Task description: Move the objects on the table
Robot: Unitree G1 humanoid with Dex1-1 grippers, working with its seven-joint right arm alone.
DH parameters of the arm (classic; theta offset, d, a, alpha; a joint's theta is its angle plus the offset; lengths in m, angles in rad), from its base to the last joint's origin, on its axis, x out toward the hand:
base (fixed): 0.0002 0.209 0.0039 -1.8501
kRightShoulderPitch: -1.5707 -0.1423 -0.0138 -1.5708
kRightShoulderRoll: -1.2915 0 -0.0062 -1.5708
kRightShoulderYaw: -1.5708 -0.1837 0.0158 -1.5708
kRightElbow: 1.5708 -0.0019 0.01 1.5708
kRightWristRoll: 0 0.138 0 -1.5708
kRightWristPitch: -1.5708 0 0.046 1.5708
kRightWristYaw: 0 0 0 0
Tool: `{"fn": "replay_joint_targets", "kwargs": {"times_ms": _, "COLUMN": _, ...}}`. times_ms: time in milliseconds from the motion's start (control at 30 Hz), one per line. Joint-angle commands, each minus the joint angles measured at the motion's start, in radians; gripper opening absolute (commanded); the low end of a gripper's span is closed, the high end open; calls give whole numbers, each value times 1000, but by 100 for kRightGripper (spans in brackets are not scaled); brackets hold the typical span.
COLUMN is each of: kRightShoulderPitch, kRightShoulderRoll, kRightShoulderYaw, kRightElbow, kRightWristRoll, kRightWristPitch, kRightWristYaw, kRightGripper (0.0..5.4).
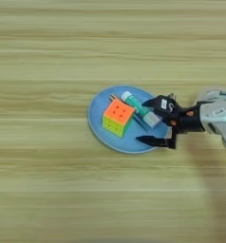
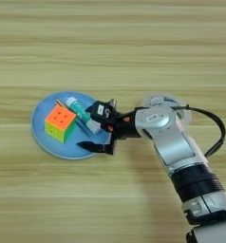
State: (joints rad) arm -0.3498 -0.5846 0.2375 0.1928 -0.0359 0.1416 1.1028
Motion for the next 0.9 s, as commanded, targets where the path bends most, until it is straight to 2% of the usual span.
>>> {"fn": "replay_joint_targets", "kwargs": {"times_ms": 33, "kRightShoulderPitch": -38, "kRightShoulderRoll": -41, "kRightShoulderYaw": -9, "kRightElbow": -47, "kRightWristRoll": -1, "kRightWristPitch": -33, "kRightWristYaw": 7, "kRightGripper": 537}}
{"fn": "replay_joint_targets", "kwargs": {"times_ms": 667, "kRightShoulderPitch": -20, "kRightShoulderRoll": -72, "kRightShoulderYaw": -1, "kRightElbow": -56, "kRightWristRoll": -10, "kRightWristPitch": -80, "kRightWristYaw": 68, "kRightGripper": 537}}
{"fn": "replay_joint_targets", "kwargs": {"times_ms": 900, "kRightShoulderPitch": -3, "kRightShoulderRoll": -103, "kRightShoulderYaw": 6, "kRightElbow": -59, "kRightWristRoll": -8, "kRightWristPitch": -133, "kRightWristYaw": 113, "kRightGripper": 537}}
